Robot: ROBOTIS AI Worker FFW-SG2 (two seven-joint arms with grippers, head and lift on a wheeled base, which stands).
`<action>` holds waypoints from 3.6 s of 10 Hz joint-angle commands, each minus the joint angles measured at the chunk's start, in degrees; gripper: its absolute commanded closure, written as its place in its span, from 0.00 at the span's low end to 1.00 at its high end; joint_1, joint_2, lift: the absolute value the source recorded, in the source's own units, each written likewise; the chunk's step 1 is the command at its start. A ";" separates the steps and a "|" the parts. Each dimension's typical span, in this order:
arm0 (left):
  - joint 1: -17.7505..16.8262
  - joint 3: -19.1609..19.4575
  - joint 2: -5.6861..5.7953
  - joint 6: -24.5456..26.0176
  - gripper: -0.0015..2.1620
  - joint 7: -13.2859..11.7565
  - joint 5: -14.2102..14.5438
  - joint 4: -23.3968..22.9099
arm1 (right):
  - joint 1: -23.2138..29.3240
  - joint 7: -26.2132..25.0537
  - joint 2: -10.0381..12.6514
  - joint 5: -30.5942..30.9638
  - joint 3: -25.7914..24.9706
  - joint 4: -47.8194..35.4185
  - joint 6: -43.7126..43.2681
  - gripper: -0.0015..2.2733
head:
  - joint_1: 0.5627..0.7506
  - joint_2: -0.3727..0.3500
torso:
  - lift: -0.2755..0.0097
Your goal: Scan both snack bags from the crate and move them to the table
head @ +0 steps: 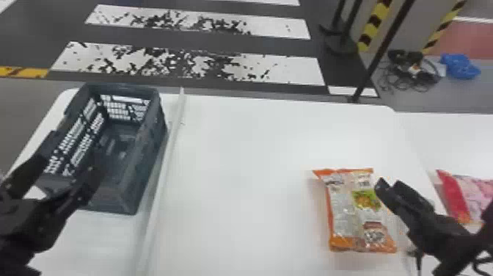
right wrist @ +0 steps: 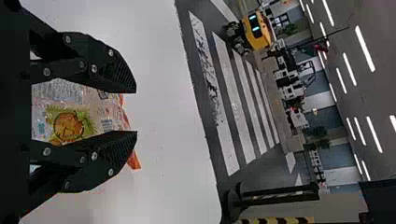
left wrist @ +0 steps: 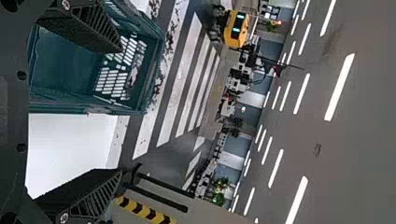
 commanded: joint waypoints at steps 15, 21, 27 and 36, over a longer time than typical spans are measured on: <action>-3.05 -2.85 0.32 -5.99 0.04 2.75 -5.52 6.80 | -10.07 3.38 -11.24 8.62 -4.57 26.82 0.31 0.05 | 0.70 0.05 | 0.66; -3.49 -2.85 0.40 -5.99 0.04 2.66 -5.52 6.53 | -10.86 7.07 -12.56 8.79 -7.12 25.50 5.76 0.99 | 0.70 0.06 | 0.66; -2.70 -4.17 0.40 -8.10 0.04 2.05 -5.17 5.92 | 0.03 8.21 -5.00 -1.14 -13.98 1.51 11.39 0.99 | 0.70 0.04 | 0.66; -1.47 -4.08 1.55 -9.16 0.04 1.87 -5.08 5.83 | -0.41 3.73 -1.31 12.13 0.44 -5.61 13.14 0.99 | 0.70 0.29 | 0.66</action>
